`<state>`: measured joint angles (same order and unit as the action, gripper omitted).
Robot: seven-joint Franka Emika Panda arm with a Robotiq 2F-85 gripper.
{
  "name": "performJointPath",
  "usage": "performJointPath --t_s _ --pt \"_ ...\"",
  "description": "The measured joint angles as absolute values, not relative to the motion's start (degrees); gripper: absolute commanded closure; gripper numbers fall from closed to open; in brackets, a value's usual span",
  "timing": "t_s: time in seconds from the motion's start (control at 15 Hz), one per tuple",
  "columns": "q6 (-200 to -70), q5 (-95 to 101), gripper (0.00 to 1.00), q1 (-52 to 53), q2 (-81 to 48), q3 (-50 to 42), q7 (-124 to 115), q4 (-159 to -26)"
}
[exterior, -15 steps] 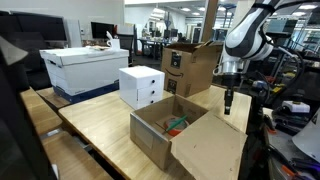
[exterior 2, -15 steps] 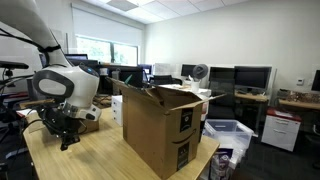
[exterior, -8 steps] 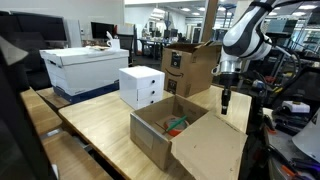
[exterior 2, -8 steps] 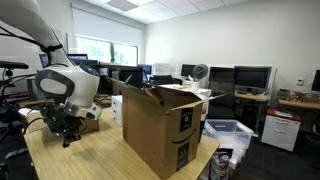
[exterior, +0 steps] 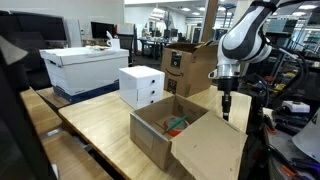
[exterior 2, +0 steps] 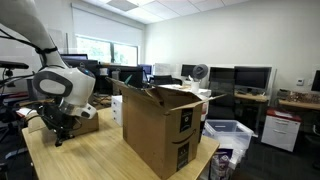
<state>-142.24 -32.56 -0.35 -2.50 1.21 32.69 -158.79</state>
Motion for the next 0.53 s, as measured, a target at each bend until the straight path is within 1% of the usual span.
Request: performJointPath --t_s 0.53 --pt "-140.31 -32.96 0.98 1.80 -2.48 3.96 31.50 -157.99"
